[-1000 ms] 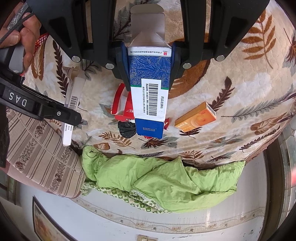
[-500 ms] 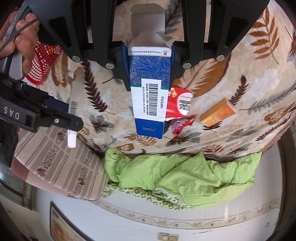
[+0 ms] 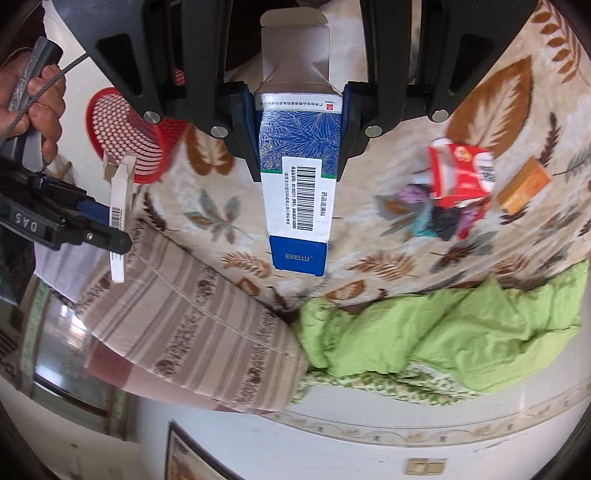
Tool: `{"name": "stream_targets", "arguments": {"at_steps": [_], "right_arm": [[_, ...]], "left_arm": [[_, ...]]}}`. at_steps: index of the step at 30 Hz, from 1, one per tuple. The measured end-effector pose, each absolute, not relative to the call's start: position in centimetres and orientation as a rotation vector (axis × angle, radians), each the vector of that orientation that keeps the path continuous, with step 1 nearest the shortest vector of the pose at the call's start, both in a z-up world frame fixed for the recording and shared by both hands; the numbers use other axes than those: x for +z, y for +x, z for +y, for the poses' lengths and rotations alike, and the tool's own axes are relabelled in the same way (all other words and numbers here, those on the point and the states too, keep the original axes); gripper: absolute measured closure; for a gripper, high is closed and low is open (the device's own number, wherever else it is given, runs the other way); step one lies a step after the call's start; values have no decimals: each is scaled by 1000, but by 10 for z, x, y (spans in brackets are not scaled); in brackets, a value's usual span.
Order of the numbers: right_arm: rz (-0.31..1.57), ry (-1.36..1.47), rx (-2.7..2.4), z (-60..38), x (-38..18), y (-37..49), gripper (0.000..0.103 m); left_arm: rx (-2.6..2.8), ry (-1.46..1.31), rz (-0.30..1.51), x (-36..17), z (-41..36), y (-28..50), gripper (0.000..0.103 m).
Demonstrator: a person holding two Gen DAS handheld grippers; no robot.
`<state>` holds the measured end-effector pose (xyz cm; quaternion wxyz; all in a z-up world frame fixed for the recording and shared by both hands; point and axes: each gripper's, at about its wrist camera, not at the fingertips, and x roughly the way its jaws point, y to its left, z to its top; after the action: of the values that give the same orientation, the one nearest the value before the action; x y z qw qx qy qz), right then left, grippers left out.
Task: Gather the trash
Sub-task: 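Carry both medicine boxes to the red basket and open both tools, then move both empty tools back over the trash pile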
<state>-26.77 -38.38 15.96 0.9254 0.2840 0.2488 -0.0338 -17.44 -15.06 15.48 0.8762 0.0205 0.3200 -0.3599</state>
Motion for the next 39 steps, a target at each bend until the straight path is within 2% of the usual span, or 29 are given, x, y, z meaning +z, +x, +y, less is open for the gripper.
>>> {"name": "stream_targets", "arguments": {"at_steps": [10,19,21,22,23,27,39], "right_arm": [[524,603,-304,-472,153,-338,39],[578,638,-438,-519,124,-369,38],[603,638,-457,-523,118,-369,38],[629,639,-463,-526,113,-369,38],[642,641,-469,-527,110,-368,38],[669,656,-513,-533,101,-371,38],[616,627,-449,-503,122,-348,38]], "left_arm": [[-989,95,746,161,-259,-200,70],[-1151,168,848,140,-342,-235,70],[-1182,160,881,135,-354,-238,61],[-1190,164,889,133,-358,-239,41],[-1182,168,890,132,-361,-241,31],[-1172,137,888,133,-351,-237,30],[-1005,64,831,143,-278,-201,30]]}}
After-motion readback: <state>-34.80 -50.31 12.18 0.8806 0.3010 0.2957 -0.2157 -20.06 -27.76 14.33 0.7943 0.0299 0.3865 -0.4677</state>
